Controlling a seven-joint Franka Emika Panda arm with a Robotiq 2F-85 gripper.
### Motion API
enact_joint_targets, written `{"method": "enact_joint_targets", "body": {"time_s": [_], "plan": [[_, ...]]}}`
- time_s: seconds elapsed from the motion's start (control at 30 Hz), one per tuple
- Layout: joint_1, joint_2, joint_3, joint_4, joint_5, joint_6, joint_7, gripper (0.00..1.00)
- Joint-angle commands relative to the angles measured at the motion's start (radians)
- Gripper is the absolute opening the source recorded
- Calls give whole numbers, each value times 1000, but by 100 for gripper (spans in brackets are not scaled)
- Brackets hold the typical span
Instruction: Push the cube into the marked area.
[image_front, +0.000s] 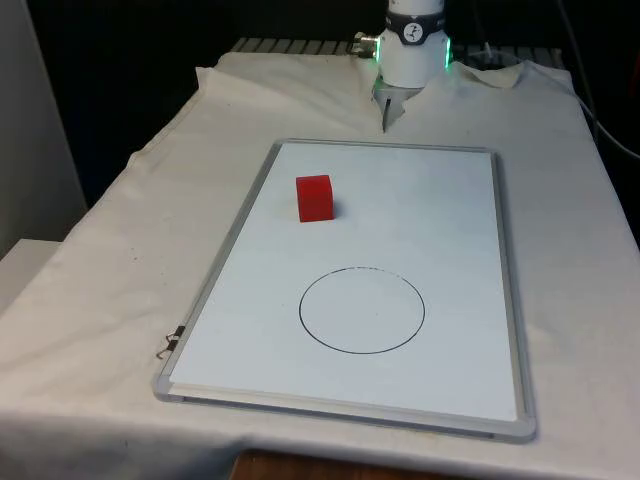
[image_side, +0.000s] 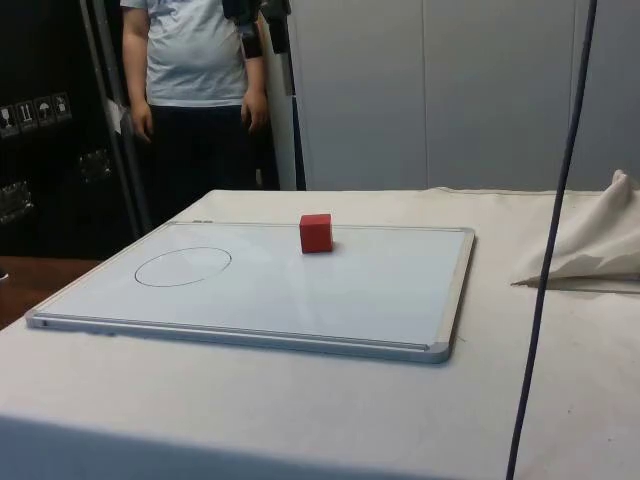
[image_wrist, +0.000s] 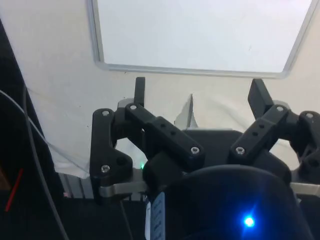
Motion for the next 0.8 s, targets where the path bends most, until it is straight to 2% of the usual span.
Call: {"method": "enact_joint_targets", "body": {"time_s": [0.0, 0.27, 0.3, 0.43, 0.6, 0.63, 0.77], "plan": [[0, 0, 0, 0, 0, 0, 0, 100], [-6, -39, -9, -53, -7, 25, -16, 100], [-5, -29, -8, -40, -1, 8, -14, 100], [-9, -63, -12, -80, -23, 34, -26, 100], [-12, -76, -17, -103, -35, 39, -42, 100], [-13, -84, -18, -118, -44, 61, -50, 100], [-14, -90, -23, -133, -52, 78, -64, 99]]}}
